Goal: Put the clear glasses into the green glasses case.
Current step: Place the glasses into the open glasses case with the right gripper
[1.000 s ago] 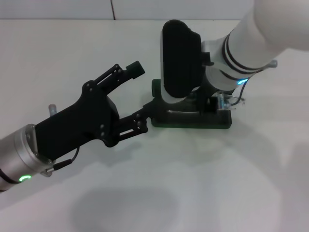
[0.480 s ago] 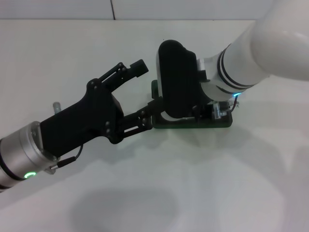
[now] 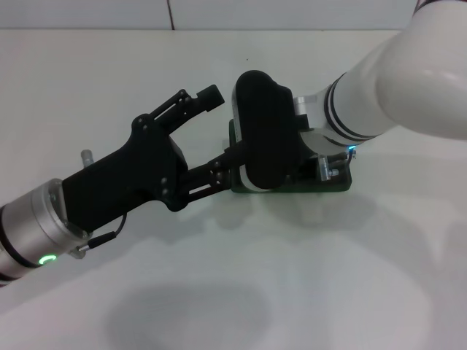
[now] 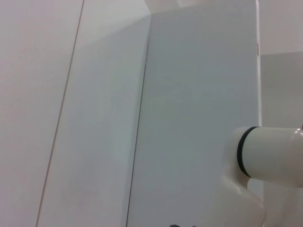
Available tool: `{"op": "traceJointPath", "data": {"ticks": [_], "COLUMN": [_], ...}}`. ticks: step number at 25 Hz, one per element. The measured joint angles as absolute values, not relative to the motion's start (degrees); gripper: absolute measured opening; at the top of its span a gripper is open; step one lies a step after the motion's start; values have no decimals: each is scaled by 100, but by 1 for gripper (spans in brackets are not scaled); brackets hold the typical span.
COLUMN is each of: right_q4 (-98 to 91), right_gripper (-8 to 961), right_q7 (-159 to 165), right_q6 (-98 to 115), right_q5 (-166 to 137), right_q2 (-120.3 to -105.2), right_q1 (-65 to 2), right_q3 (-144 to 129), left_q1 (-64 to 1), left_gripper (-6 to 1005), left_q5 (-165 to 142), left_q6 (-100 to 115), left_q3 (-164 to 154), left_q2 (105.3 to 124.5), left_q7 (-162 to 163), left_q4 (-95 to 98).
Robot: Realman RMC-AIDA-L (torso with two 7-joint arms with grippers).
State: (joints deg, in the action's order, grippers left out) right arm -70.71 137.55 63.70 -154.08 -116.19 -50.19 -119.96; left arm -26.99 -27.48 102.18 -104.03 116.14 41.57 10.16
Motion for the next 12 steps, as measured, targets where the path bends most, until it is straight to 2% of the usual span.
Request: {"op": "traceJointPath", "data": {"ticks": [12], "right_q4": [-7313], "right_gripper": [208], "right_q7": [13755], "right_q6": [6253], "right_q5": [-15786], "right_q2": [-11618], "right_q1": [-4873], "right_q3": [-12252], "left_q1": [-2777], "left_gripper": [873], "left_q5": [-2743], "left_q6": [10218], "left_q3": [-10406], "left_q2": [11571], "left_q7": [4157], "left_q4": [1011]}}
